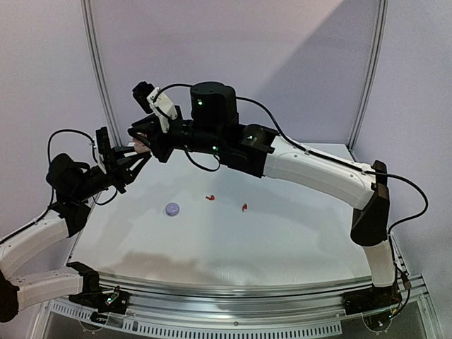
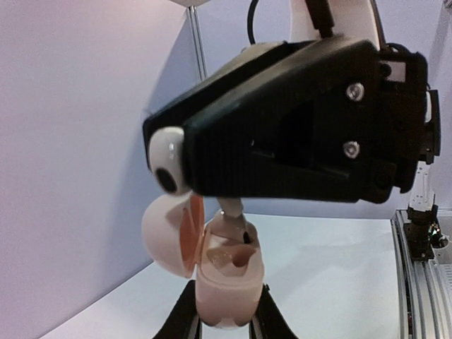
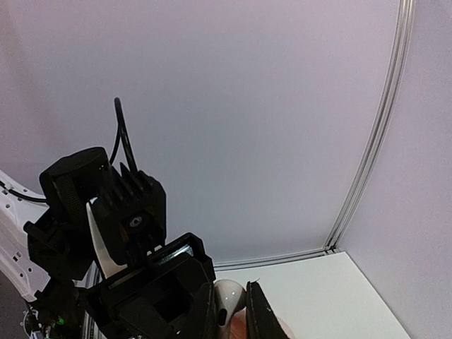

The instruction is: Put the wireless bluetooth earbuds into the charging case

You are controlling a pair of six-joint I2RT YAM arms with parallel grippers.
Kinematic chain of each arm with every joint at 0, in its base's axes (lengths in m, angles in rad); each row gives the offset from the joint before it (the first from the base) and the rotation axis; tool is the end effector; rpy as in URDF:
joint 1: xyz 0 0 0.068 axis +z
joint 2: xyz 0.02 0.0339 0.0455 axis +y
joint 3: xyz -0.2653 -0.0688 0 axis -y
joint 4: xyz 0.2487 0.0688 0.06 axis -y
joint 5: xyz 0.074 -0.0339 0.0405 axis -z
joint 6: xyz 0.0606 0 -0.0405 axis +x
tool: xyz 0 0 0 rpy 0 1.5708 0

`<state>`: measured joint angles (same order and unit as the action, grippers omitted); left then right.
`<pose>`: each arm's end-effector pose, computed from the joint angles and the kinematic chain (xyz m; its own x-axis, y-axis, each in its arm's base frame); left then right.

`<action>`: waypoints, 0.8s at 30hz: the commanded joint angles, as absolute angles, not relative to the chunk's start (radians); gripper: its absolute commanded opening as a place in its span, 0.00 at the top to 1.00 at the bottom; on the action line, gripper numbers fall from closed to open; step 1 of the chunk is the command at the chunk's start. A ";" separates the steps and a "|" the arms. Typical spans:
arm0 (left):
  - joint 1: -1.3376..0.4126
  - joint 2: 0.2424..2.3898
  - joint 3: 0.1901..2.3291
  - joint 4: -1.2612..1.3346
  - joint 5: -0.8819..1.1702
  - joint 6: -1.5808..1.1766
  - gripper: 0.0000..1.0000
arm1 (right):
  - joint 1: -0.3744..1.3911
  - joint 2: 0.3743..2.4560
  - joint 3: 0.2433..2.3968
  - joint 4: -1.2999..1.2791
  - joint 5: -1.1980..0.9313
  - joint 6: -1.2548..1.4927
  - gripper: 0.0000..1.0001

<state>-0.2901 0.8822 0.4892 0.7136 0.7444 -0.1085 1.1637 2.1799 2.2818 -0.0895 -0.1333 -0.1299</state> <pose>0.1959 -0.1013 0.3159 0.2107 -0.1460 -0.9666 0.8544 0.5080 0.1095 0.2092 0.5056 0.4177 0.1296 -0.0237 -0.9913 -0.9540 0.2696 -0.1312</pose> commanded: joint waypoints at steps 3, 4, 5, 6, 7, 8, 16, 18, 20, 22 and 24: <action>-0.303 0.873 0.486 0.707 0.706 -0.122 1.00 | 1.159 2.166 2.231 -0.072 -0.117 -0.067 1.00; -0.303 0.872 0.488 0.690 0.681 -0.120 1.00 | 1.159 2.153 2.231 -0.073 -0.110 -0.061 1.00; -0.302 0.871 0.490 0.666 0.654 -0.119 1.00 | 1.159 2.139 2.230 -0.073 -0.103 -0.057 1.00; -0.301 0.870 0.490 0.643 0.625 -0.116 1.00 | 1.158 2.127 2.227 -0.074 -0.095 -0.049 1.00; -0.299 0.870 0.490 0.620 0.595 -0.115 1.00 | 1.159 2.105 2.223 -0.075 -0.087 -0.046 1.00; -0.299 0.871 0.489 0.595 0.559 -0.113 1.00 | 1.159 2.089 2.214 -0.073 -0.075 -0.039 1.00; -0.293 0.857 0.475 0.489 0.449 -0.080 1.00 | 1.152 1.890 2.003 -0.058 0.125 0.099 1.00; -0.292 0.857 0.470 0.495 0.444 -0.082 1.00 | 1.139 1.841 1.912 -0.048 0.170 0.145 1.00; -0.292 0.860 0.469 0.500 0.445 -0.084 1.00 | 1.114 1.802 1.827 -0.049 0.216 0.233 1.00; -0.292 0.860 0.469 0.504 0.449 -0.082 1.00 | 1.085 1.771 1.757 -0.105 0.272 0.322 1.00; -0.292 0.860 0.468 0.507 0.456 -0.081 1.00 | 1.051 1.760 1.727 -0.225 0.327 0.417 1.00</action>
<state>-0.2901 0.8688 0.4862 0.5167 0.4625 -0.0959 1.1179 1.7721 1.8164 -0.0540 0.1669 0.2012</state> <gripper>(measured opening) 0.210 0.120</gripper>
